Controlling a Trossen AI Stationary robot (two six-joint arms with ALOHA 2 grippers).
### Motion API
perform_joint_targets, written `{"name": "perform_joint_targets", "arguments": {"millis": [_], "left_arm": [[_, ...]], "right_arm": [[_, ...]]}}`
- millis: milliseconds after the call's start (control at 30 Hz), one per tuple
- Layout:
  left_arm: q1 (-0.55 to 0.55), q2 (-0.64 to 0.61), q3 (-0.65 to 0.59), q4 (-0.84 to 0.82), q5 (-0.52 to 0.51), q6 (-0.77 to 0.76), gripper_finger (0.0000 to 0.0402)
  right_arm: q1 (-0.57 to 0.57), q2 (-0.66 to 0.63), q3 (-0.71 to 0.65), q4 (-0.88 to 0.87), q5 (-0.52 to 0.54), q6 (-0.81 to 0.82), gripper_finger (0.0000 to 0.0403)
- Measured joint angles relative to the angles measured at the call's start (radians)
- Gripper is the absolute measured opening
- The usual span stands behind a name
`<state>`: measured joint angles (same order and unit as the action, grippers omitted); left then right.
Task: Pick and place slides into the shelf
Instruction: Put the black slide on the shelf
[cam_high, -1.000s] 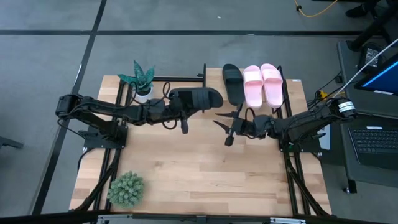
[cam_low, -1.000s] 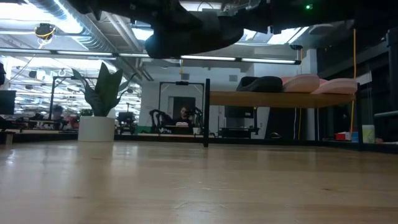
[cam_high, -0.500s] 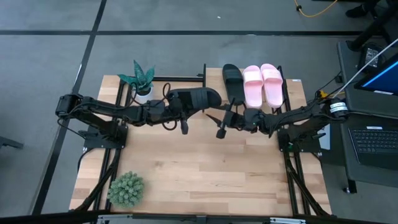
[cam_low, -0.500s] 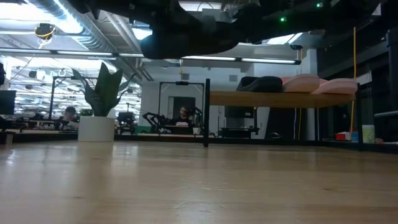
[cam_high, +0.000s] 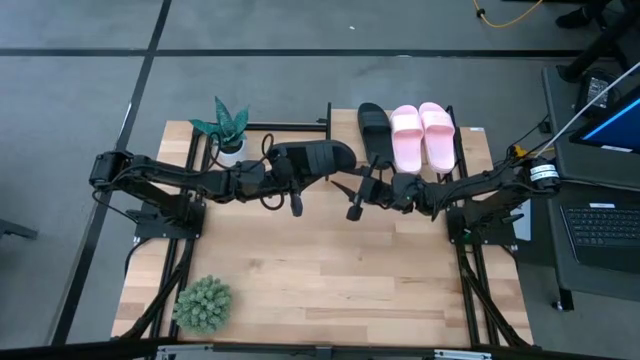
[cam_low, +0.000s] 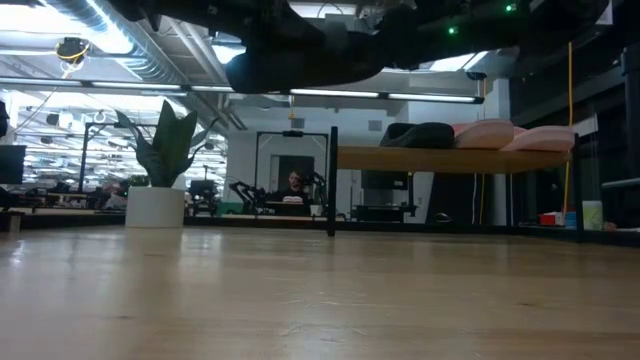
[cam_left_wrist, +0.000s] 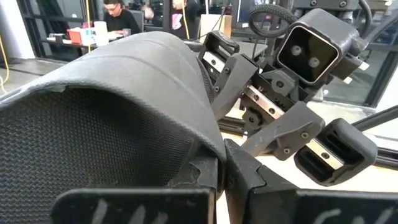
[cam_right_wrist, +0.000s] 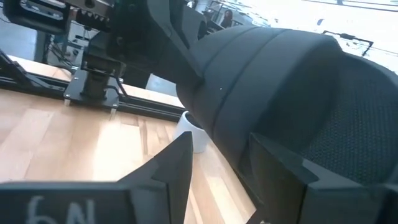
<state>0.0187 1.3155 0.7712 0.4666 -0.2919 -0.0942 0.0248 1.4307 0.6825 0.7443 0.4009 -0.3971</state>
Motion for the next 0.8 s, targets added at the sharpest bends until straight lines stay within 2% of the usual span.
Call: {"name": "perform_joint_targets", "arguments": {"millis": [467, 800], "left_arm": [[-0.001, -0.002, 0.002, 0.010, 0.017, 0.001, 0.0001], [-0.001, -0.002, 0.001, 0.039, 0.047, 0.001, 0.0001]], "right_arm": [[0.001, -0.029, 0.002, 0.013, 0.043, 0.009, 0.0159], [0.005, -0.034, 0.002, 0.009, -0.029, 0.107, 0.0159]]}}
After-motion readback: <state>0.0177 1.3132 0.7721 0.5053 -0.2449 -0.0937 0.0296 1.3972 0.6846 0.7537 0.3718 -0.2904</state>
